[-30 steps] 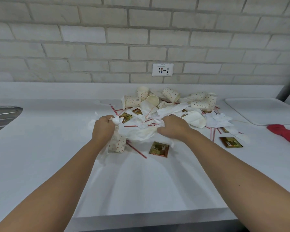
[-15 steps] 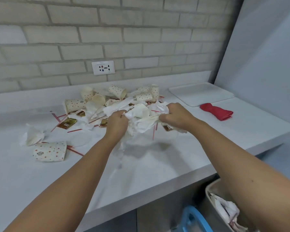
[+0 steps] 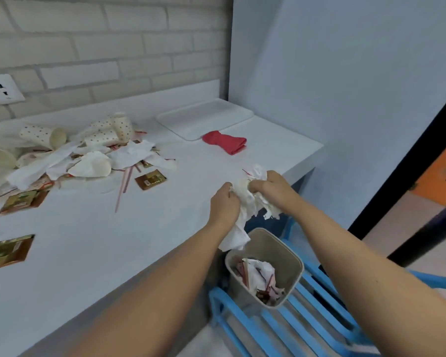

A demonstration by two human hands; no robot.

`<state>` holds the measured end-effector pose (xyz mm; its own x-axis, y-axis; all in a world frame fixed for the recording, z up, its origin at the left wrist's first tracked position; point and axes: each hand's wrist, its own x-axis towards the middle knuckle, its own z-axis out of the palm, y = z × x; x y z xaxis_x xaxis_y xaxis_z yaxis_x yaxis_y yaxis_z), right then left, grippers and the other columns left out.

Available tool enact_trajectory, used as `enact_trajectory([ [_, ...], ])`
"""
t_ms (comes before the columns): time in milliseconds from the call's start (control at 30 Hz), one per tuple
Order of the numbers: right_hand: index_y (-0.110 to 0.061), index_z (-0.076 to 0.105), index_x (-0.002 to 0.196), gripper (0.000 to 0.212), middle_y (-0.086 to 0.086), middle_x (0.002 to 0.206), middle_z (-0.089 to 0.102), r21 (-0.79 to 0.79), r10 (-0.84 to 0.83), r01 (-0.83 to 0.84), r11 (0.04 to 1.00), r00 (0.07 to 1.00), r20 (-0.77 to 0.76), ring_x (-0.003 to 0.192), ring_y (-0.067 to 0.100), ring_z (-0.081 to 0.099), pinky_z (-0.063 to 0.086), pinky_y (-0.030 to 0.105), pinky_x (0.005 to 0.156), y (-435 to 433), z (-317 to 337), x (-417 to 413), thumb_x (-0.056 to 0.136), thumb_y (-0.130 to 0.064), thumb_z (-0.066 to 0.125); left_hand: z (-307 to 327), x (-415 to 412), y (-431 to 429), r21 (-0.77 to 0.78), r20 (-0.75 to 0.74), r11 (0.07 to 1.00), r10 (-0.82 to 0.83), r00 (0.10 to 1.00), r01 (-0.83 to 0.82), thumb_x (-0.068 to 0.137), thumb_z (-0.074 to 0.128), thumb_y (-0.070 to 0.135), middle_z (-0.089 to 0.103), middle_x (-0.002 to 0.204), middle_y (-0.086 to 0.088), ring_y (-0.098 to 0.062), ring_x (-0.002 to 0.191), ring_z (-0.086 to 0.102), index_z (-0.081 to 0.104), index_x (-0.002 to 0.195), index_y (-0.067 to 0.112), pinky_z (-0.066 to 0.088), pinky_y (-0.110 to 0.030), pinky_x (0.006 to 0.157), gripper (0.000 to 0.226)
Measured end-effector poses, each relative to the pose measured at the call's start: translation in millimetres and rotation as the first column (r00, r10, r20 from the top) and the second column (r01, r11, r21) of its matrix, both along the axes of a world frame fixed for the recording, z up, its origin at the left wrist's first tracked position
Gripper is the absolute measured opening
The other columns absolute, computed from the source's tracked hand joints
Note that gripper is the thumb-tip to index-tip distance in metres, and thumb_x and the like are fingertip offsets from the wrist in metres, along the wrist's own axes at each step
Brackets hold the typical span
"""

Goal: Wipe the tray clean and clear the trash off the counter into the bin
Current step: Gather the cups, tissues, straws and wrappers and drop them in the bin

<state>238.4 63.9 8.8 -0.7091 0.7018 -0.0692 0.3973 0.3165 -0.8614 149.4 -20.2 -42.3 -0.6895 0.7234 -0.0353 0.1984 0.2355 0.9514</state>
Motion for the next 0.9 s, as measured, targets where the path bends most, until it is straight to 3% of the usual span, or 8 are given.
enact_trajectory([
  [67,-0.017,0.029,0.051,0.039,-0.007,0.044,0.03,-0.04,-0.048,0.05,0.998,0.998,0.049,0.041,0.008,0.025,0.02,0.022,0.043,17.3,-26.3,22.0,0.077,-0.003,0.055,-17.8,20.3,15.7,-0.107,0.009,0.991,-0.083,0.997,0.083,0.094,0.03,0.006,0.055,0.092,-0.004,-0.02,0.088,0.049,0.053,0.098,0.008,0.038,-0.027,0.068,0.024],
  [167,-0.012,0.037,0.059,0.027,0.001,0.054,0.034,-0.103,-0.086,0.104,0.989,0.983,0.16,0.05,0.013,0.03,0.023,0.026,0.05,35.9,-67.9,47.9,0.078,-0.006,0.055,-55.3,38.6,33.0,-0.293,0.061,0.943,-0.144,0.988,0.156,0.097,0.032,0.008,0.06,0.114,-0.013,-0.027,0.099,0.056,0.055,0.114,-0.002,0.043,-0.034,0.082,0.031],
  [333,-0.011,0.039,0.064,0.023,0.0,0.062,0.036,-0.127,-0.119,0.181,0.975,0.914,0.387,0.057,0.013,0.035,0.024,0.024,0.048,49.5,-132.1,66.2,0.082,-0.013,0.053,-125.1,38.9,49.1,-0.516,0.265,0.838,-0.04,0.964,0.176,0.095,0.036,0.017,0.059,0.119,-0.02,-0.035,0.11,0.056,0.054,0.121,0.001,0.046,-0.046,0.099,0.035],
  [433,-0.012,0.04,0.07,0.018,0.002,0.077,0.043,-0.183,-0.109,0.228,0.956,0.859,0.499,0.065,0.013,0.042,0.029,0.021,0.051,56.2,-163.7,71.6,0.085,-0.018,0.049,-154.9,35.6,56.6,-0.574,0.369,0.799,0.058,0.928,0.178,0.094,0.038,0.044,0.058,0.122,-0.017,-0.033,0.112,0.055,0.053,0.123,0.004,0.044,-0.044,0.102,0.051],
  [533,-0.015,0.036,0.061,0.025,0.0,0.067,0.041,-0.234,-0.087,0.257,0.938,0.826,0.558,0.056,0.011,0.037,0.026,0.021,0.048,59.8,-184.6,72.6,0.084,-0.013,0.045,-175.9,35.3,60.0,-0.567,0.439,0.813,0.167,0.883,0.128,0.085,0.043,0.061,0.059,0.121,-0.018,-0.034,0.109,0.057,0.053,0.125,0.003,0.046,-0.042,0.099,0.071],
  [700,-0.018,0.041,0.066,0.017,0.003,0.085,0.052,-0.236,-0.107,0.304,0.923,0.792,0.601,0.079,0.02,0.051,0.039,0.025,0.064,65.5,-204.6,67.3,0.083,-0.015,0.043,-178.5,40.8,63.3,-0.626,0.174,0.78,0.126,0.977,0.011,0.096,0.042,0.019,0.054,0.128,-0.018,-0.033,0.117,0.053,0.048,0.131,0.003,0.044,-0.036,0.1,0.039],
  [800,-0.015,0.042,0.067,0.017,0.005,0.087,0.051,-0.257,-0.081,0.3,0.919,0.78,0.62,0.084,0.023,0.049,0.039,0.026,0.065,68.1,-213.8,61.0,0.084,-0.014,0.044,-184.4,40.6,65.7,-0.594,0.022,0.804,0.036,0.999,-0.016,0.09,0.04,0.001,0.049,0.131,-0.016,-0.032,0.114,0.053,0.048,0.13,0.009,0.044,-0.031,0.092,0.041],
  [900,-0.008,0.052,0.091,0.014,0.008,0.096,0.055,-0.316,-0.063,0.315,0.895,0.791,0.609,0.085,0.024,0.053,0.041,0.023,0.059,66.7,-221.3,56.3,0.084,-0.019,0.048,-190.1,39.8,61.9,-0.563,0.004,0.826,-0.027,1.0,0.025,0.09,0.039,-0.004,0.042,0.133,-0.014,-0.031,0.11,0.053,0.054,0.125,0.012,0.042,-0.027,0.091,0.041],
])
